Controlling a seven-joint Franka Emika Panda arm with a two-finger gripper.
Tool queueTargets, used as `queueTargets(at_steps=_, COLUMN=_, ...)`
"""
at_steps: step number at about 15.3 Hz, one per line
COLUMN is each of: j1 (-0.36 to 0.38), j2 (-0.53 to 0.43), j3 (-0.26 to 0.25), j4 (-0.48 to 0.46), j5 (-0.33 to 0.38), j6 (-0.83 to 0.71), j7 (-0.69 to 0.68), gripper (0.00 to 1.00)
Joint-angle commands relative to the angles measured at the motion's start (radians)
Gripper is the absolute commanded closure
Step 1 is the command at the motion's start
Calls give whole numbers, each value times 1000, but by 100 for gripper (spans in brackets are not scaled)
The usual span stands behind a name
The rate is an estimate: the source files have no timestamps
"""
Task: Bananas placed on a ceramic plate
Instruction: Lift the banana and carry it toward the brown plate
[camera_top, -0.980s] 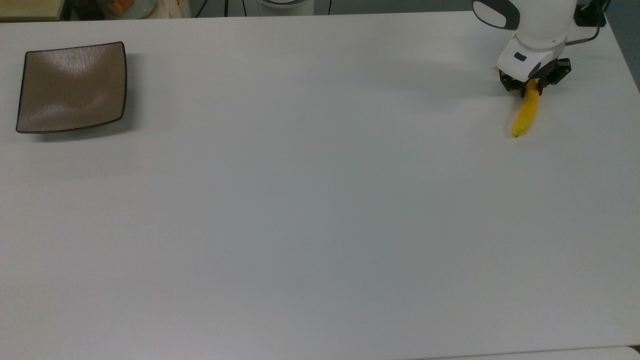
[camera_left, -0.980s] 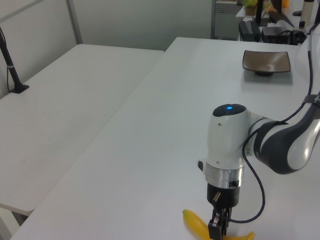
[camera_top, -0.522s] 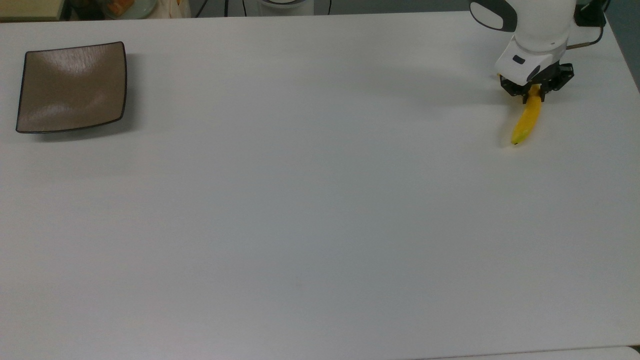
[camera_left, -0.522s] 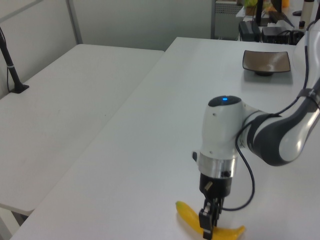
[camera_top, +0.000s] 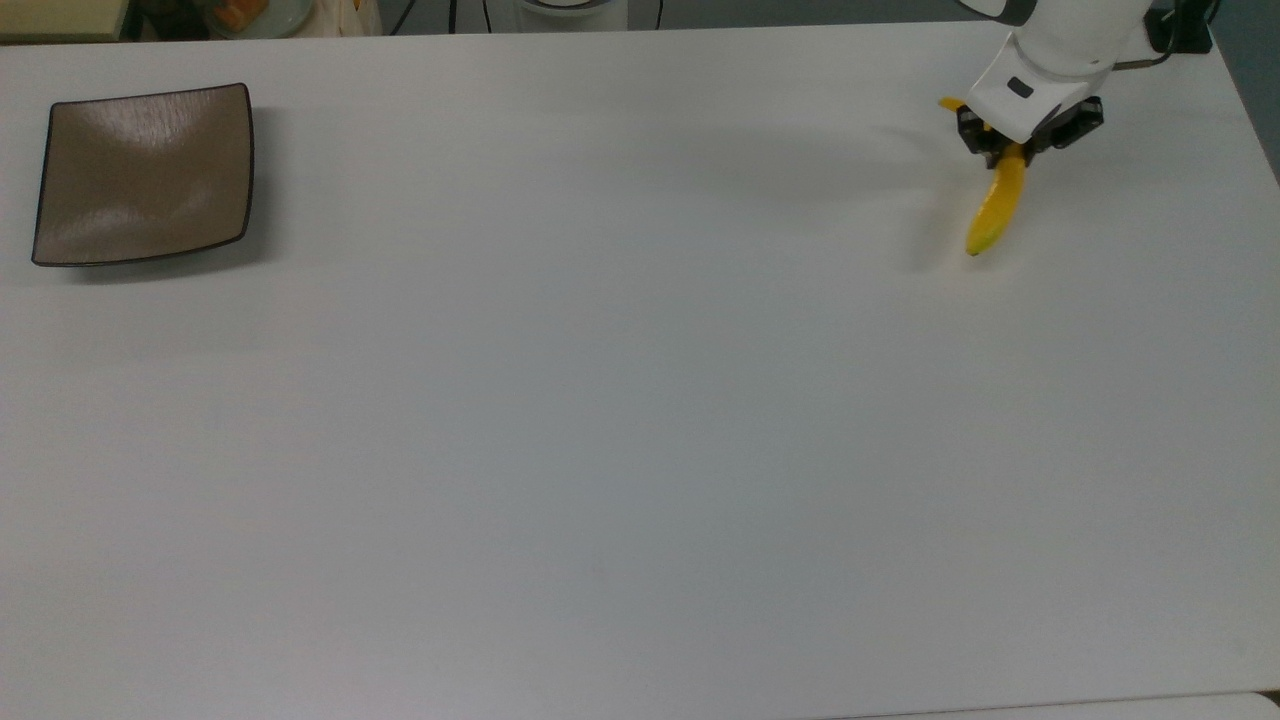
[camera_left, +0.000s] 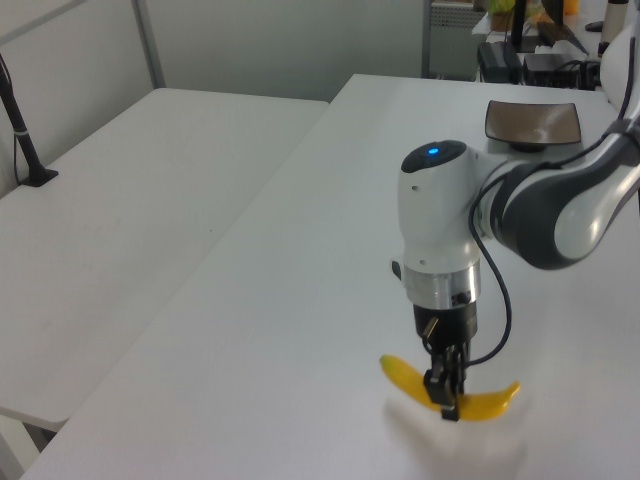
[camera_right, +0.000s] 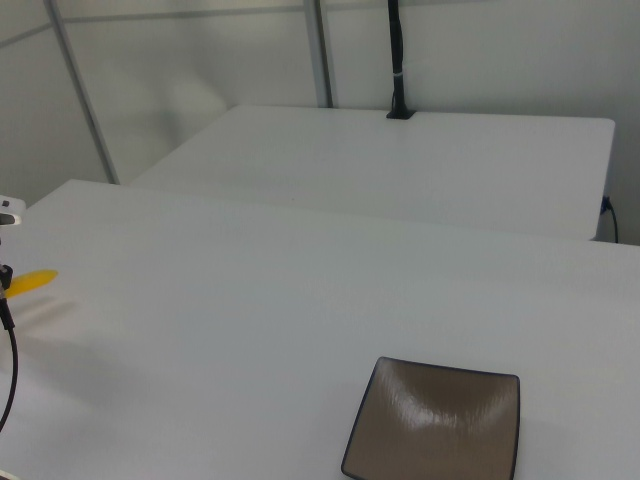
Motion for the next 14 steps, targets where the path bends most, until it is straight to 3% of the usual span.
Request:
queueTargets(at_steps=1, j1=-33, j2=-40, j3=-3, j4=15, j5=-20, j6=-189, j7=-87, gripper=86)
queueTargets(at_steps=4, j1=-62, j2=-66, j3=-18, j4=14, j5=-41, j6=-261, j7=-139, gripper=86)
queueTargets(at_steps=6, j1=-73, j2=-91, j3=-58, j4=12, j5=-87, j6=-307, j7=-176, gripper=86)
queueTargets(at_steps=14, j1=-122, j2=-172, j3=-195, j4=9, j5=-127, j6=-408, j7=-363, gripper=86)
